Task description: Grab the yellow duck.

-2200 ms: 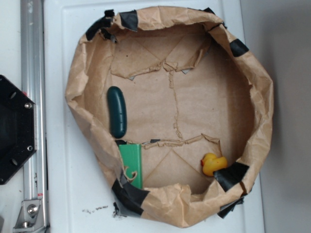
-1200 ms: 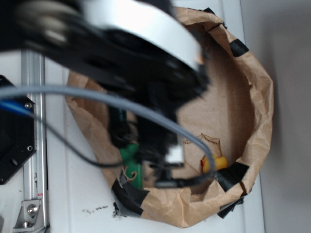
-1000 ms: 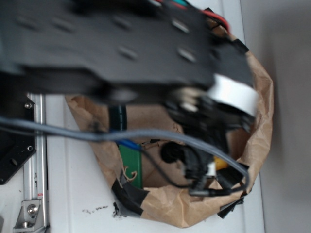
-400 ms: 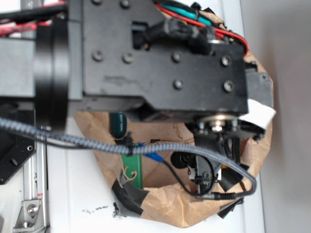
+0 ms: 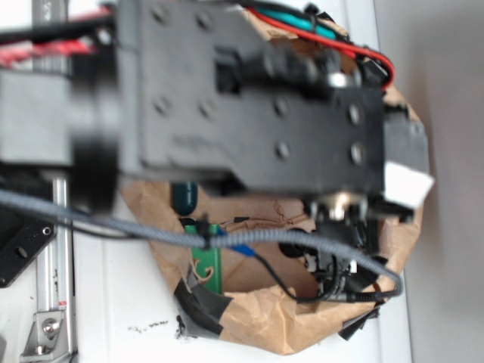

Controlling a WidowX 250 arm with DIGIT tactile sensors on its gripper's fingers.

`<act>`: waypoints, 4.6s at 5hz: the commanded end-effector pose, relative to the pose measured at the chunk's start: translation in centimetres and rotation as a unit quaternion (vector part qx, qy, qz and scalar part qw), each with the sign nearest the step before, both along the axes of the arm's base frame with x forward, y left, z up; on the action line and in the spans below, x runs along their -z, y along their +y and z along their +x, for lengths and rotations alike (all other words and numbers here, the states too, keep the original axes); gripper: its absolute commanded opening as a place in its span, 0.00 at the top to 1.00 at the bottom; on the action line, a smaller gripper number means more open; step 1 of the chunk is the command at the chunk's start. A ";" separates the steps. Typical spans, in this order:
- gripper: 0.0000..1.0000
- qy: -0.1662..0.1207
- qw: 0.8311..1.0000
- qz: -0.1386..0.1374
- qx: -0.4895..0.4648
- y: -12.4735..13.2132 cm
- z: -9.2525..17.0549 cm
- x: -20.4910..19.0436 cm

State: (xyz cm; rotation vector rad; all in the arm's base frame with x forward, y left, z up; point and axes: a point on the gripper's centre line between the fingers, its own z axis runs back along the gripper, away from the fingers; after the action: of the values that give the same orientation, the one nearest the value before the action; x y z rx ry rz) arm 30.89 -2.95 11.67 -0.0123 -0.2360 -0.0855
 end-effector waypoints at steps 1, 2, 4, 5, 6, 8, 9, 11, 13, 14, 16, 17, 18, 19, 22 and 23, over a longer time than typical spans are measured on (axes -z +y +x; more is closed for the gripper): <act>0.00 -0.023 1.000 -0.014 0.007 0.8 -0.6 -0.3; 0.00 -0.025 1.000 -0.010 0.015 1.2 -0.8 0.1; 0.00 -0.049 0.999 -0.024 0.004 0.1 0.8 2.2; 0.00 -0.034 0.999 0.002 0.004 -0.6 1.3 3.9; 0.00 -0.041 0.999 -0.008 0.019 -1.7 1.9 4.6; 0.00 -0.109 0.993 -0.036 0.037 -3.7 2.6 4.1; 0.00 -0.120 0.990 -0.052 0.043 -4.0 2.8 3.6; 0.00 -0.085 0.993 -0.043 0.072 -5.6 3.9 7.1; 0.00 -0.071 0.994 -0.036 0.081 -6.4 3.5 7.6; 0.00 -0.076 0.996 -0.011 0.051 -4.1 1.9 5.7; 0.00 -0.071 0.996 0.020 -0.052 2.3 0.6 4.1; 0.00 -0.107 0.993 -0.041 -0.020 1.4 0.5 3.0; 0.00 -0.137 0.985 -0.099 0.020 -1.0 1.0 1.5; 0.00 -0.152 0.981 -0.117 0.038 -2.7 1.5 0.6; 0.00 -0.105 0.984 -0.082 0.115 -6.4 3.3 4.8; 0.00 -0.096 0.982 -0.084 0.140 -7.4 2.6 5.9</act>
State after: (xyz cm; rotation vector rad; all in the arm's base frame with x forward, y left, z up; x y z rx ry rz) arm 33.43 -8.71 4.39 -0.2018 -0.3794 -0.2931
